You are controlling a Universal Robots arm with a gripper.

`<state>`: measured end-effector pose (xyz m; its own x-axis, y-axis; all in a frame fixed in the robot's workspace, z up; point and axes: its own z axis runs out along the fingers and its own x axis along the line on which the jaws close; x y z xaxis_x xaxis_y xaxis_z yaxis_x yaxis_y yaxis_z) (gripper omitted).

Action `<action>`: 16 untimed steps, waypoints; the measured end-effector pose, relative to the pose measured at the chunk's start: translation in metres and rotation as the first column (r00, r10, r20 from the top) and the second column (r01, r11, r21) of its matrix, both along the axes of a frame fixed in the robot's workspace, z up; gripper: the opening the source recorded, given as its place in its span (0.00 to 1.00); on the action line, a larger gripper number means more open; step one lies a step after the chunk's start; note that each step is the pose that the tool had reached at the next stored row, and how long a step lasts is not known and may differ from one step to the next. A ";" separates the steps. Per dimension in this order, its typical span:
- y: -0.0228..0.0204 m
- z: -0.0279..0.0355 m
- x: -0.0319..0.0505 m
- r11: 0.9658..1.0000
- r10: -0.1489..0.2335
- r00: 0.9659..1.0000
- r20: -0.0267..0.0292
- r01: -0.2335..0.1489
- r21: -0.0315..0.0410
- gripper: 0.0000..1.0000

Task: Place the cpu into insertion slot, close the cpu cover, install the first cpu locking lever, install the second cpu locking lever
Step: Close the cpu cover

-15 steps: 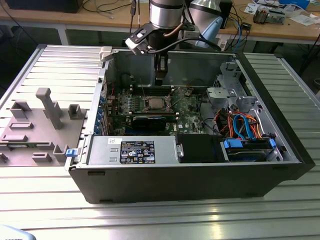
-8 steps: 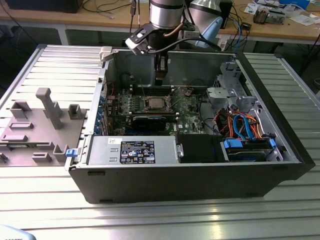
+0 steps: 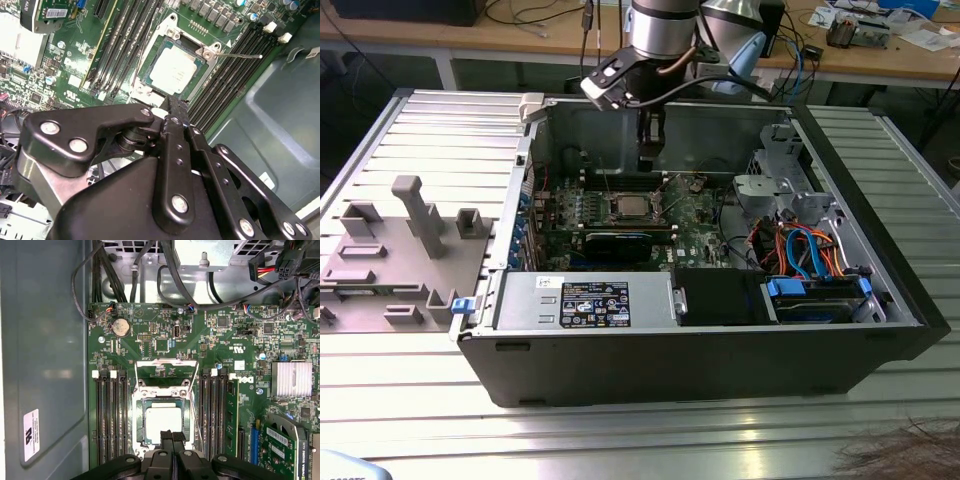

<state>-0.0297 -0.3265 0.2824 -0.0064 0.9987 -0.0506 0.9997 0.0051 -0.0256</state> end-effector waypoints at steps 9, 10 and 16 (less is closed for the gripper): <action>0.0000 0.0000 0.0046 1.000 0.000 1.000 0.000 0.000 0.000 0.11; 0.0000 0.0000 0.0052 1.000 0.000 1.000 0.000 0.000 0.000 0.11; 0.0000 0.0000 0.0094 1.000 0.000 1.000 0.000 0.000 0.000 0.11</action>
